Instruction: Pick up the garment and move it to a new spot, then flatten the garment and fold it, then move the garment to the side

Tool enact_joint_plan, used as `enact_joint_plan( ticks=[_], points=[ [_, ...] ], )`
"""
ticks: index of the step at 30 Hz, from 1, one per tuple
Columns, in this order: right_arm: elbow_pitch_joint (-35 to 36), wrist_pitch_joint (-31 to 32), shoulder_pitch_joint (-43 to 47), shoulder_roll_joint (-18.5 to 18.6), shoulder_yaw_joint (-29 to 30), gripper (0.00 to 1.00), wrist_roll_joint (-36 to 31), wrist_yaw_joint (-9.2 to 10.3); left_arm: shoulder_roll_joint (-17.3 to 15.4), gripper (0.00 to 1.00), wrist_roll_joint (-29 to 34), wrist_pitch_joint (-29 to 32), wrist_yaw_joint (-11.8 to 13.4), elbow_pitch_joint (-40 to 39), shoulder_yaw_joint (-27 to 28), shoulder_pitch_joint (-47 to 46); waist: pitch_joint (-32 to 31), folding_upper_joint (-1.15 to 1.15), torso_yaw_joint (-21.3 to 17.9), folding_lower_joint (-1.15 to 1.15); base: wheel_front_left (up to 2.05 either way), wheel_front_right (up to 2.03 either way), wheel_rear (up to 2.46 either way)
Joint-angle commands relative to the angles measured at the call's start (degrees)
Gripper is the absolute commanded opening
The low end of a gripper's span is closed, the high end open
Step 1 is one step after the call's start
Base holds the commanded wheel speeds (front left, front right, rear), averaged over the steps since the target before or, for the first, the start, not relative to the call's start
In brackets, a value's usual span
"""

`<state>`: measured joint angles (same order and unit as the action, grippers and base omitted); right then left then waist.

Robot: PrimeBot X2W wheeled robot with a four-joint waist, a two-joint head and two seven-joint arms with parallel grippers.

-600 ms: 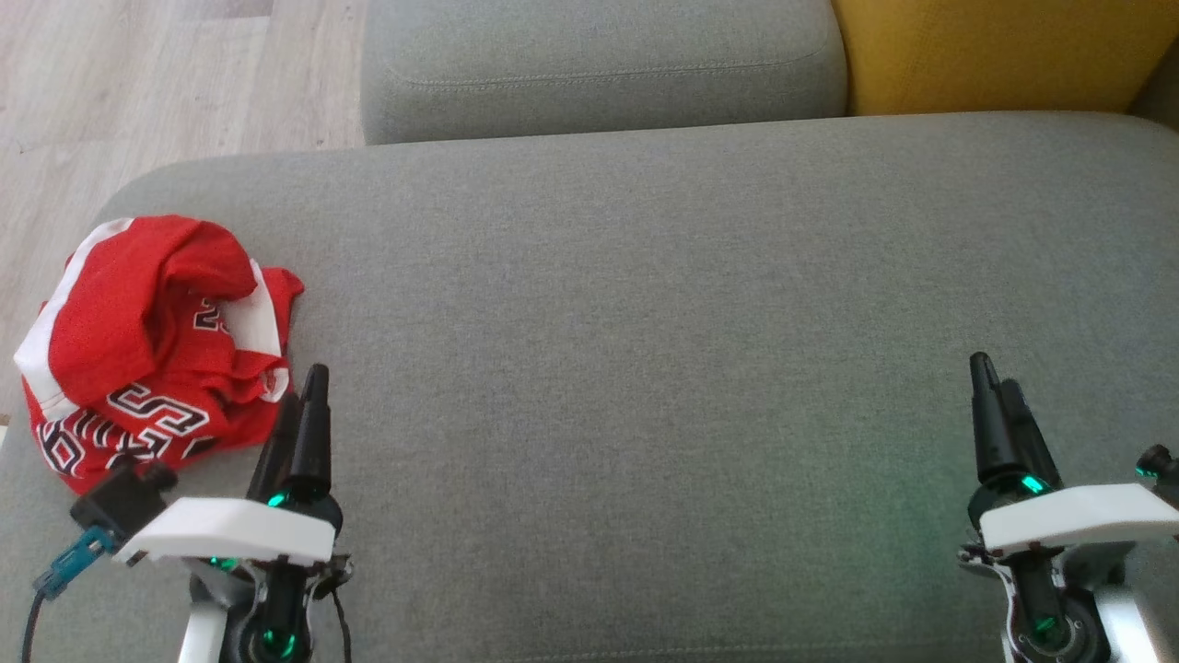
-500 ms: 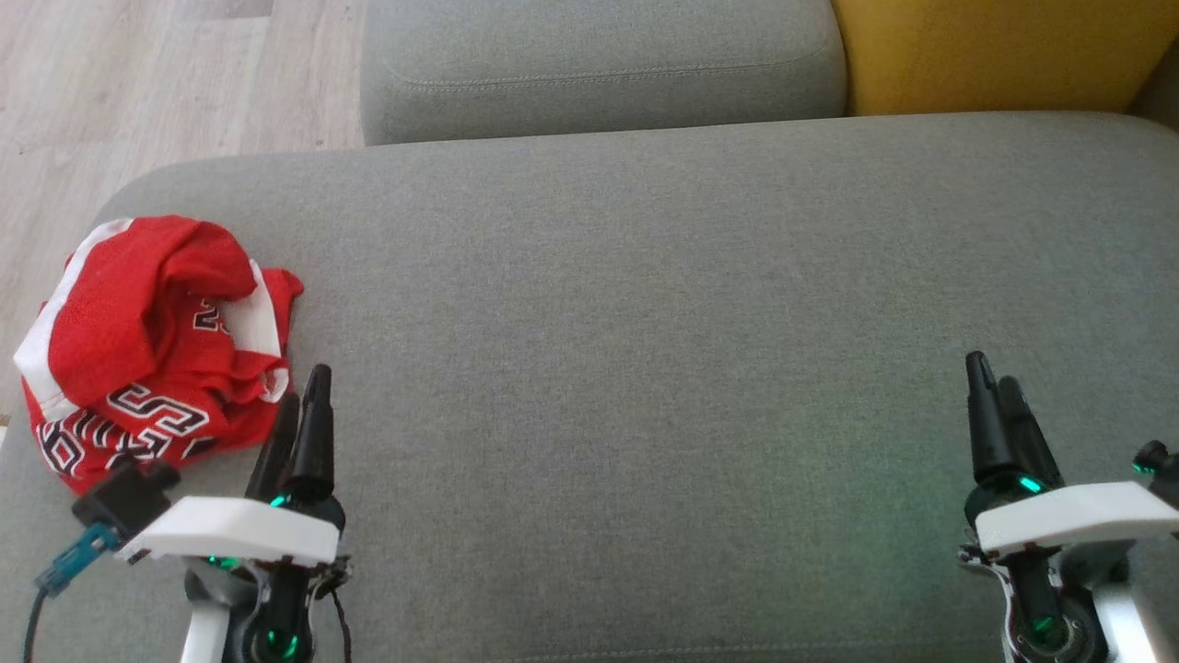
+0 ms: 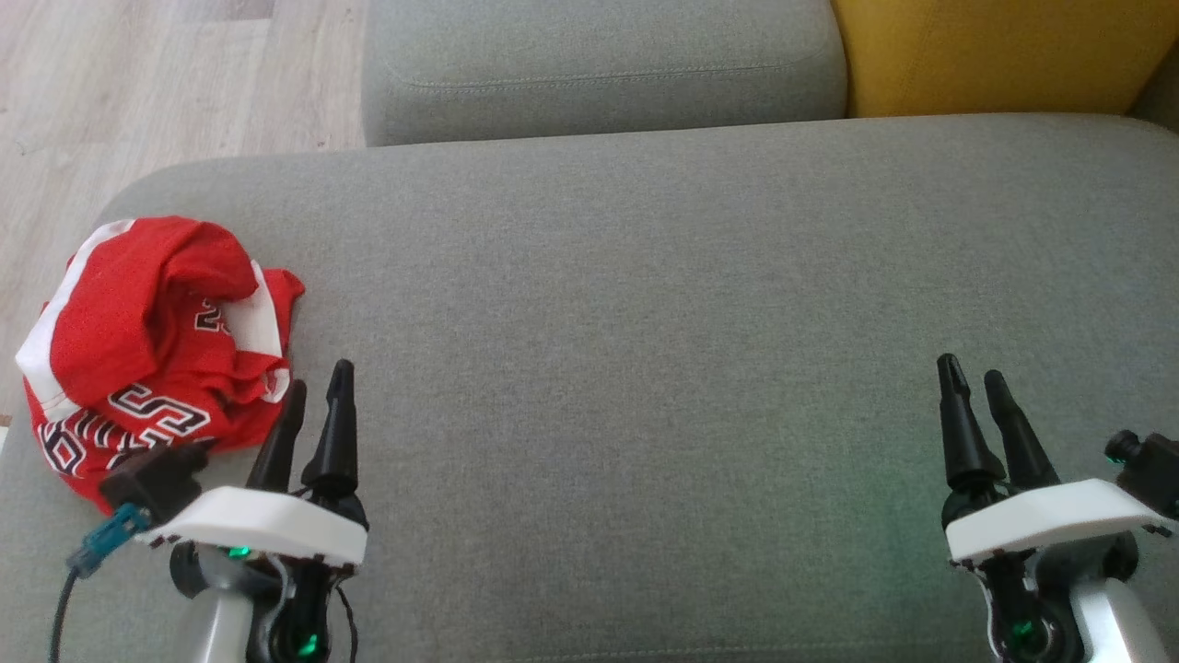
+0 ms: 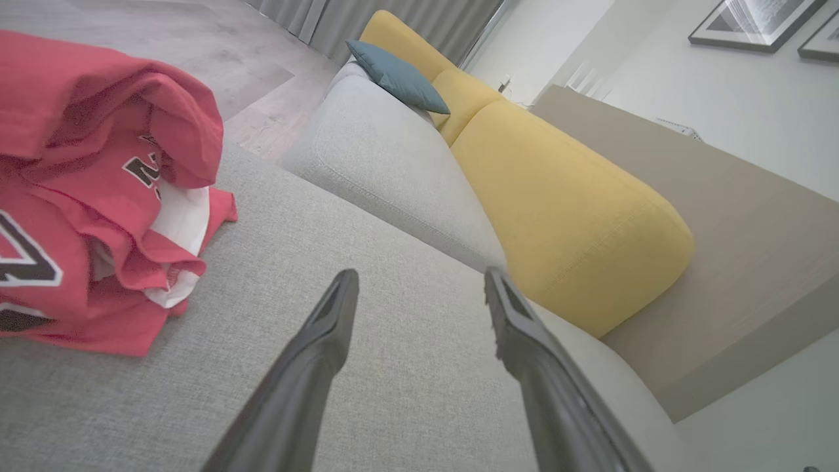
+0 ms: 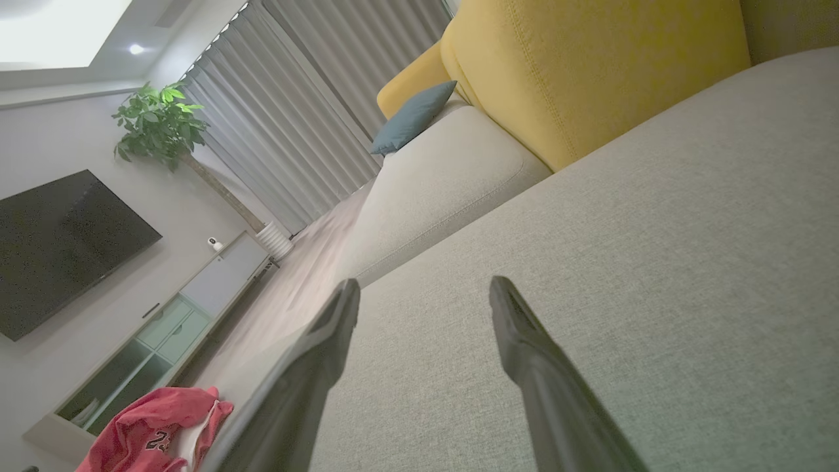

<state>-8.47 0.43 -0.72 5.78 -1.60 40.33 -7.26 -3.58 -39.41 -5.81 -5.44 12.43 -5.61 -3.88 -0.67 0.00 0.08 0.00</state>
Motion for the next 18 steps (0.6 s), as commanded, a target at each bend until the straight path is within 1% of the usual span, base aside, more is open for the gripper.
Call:
enact_joint_plan(
  ticks=[1,18],
  points=[
    [2.4,-0.6,-2.6,0.9,-1.0,1.0,-1.9,-0.15,-1.2,1.0,1.8,-0.8,0.4,-1.9,0.5,-3.2,0.0,0.0,0.0,0.0,0.0,0.0,0.0],
    [2.5,-1.8,-1.3,-0.1,-1.5,1.0,-13.8,-0.18,-1.8,1.0,13.9,-3.7,2.8,-0.5,-1.5,-2.8,-0.1,0.0,0.4,0.0,0.0,0.0,0.0]
  ],
)
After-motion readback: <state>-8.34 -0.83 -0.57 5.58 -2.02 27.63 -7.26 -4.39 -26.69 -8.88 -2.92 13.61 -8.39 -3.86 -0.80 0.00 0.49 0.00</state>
